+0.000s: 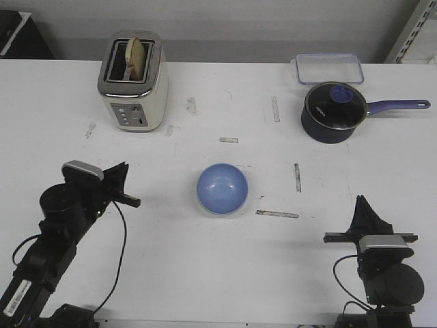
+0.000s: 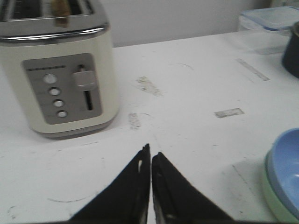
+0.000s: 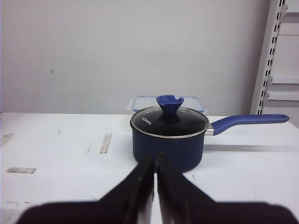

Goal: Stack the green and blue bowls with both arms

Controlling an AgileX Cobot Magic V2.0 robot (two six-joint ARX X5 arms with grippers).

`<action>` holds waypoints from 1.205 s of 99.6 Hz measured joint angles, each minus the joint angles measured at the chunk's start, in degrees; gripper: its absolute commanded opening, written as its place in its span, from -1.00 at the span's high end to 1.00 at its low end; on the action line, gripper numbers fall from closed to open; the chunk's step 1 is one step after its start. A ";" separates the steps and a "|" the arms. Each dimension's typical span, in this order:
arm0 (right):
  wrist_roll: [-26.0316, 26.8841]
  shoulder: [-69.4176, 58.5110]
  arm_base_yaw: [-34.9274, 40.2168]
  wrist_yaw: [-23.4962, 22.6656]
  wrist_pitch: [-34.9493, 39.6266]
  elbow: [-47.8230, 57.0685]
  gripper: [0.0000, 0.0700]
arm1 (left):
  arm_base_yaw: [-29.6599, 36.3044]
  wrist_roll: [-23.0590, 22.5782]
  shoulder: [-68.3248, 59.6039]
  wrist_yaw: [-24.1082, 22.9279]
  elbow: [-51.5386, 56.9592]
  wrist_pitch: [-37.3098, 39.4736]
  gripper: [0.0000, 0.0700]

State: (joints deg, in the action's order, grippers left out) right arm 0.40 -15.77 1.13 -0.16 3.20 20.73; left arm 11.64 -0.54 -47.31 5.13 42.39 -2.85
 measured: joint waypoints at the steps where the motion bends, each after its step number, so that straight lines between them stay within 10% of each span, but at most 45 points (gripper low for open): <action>1: 0.00 0.00 0.00 0.00 0.00 0.00 1.00 | -0.24 0.00 0.46 -0.33 -0.33 0.15 1.00; 120: 0.00 0.00 0.00 0.00 0.00 0.00 1.00 | -5.77 0.00 29.62 -1.14 -15.37 5.20 1.00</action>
State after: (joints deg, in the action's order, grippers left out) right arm 0.40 -15.77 1.13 -0.16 3.20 20.73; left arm 5.87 -0.54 -17.69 3.99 27.03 2.35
